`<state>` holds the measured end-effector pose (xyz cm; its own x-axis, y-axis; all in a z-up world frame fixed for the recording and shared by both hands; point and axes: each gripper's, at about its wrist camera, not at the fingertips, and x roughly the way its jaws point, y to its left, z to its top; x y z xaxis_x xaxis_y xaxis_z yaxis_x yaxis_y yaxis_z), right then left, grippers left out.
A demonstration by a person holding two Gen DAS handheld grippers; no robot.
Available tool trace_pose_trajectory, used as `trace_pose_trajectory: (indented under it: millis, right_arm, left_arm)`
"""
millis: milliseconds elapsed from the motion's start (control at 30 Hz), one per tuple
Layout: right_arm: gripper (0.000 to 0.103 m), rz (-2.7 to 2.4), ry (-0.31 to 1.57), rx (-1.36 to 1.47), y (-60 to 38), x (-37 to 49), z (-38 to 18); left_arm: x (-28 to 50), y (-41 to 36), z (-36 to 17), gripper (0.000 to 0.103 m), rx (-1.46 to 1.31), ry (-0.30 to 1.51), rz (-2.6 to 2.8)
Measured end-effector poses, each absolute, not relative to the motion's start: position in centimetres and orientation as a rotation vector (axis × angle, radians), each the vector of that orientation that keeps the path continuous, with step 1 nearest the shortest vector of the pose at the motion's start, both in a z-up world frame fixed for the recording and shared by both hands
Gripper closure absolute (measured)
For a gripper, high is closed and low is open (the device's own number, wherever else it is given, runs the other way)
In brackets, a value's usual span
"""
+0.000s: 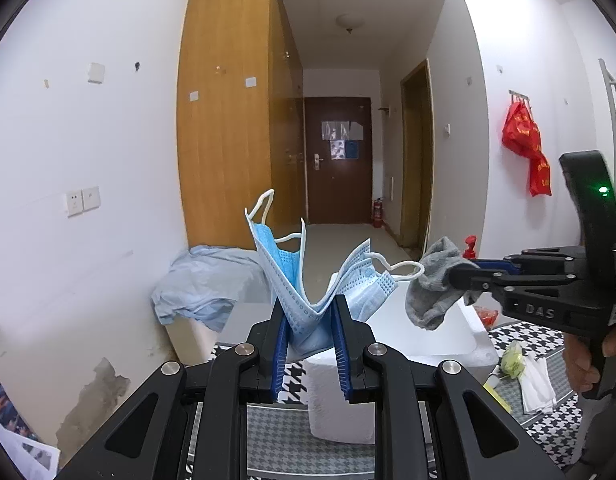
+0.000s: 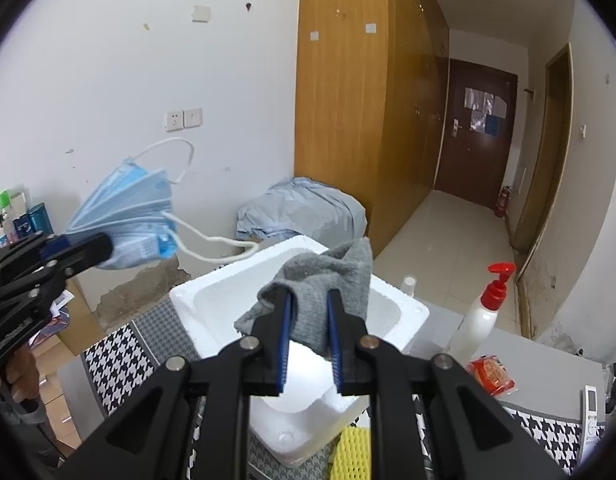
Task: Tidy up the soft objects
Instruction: 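Carry the grey sock over the white foam box and open the right gripper, then lower the blue mask into the white foam box and open the left gripper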
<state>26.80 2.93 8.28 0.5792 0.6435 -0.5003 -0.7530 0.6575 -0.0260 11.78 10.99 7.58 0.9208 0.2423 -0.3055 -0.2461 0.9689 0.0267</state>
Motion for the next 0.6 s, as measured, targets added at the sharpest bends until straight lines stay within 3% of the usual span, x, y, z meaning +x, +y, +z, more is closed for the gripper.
trace_pose_trajectory:
  millis: [167,233,300,500,600]
  right_arm:
    - [0.079,0.838,0.522,-0.242,3.5,27.9,7.7]
    - [0.048,0.827,0.526,-0.237,3.6,28.2,7.5]
    - [0.030,0.822,0.499,-0.233,3.5,28.1,7.5]
    - [0.012,0.857,0.490,-0.240,3.6,27.8,7.5]
    - [0.010,0.844,0.465,-0.281,4.0,27.3,7.3]
  left_arm:
    - [11.7,10.8,7.6,0.081,-0.012,0.314,0.255]
    - [11.7,10.9,7.5,0.081,-0.015,0.315,0.254]
    - [11.7,10.9,7.5,0.081,-0.015,0.317,0.255]
    - [11.9,11.0,7.6,0.081,-0.016,0.323,0.257]
    - [11.8,11.2,7.6,0.081,-0.022,0.323,0.260]
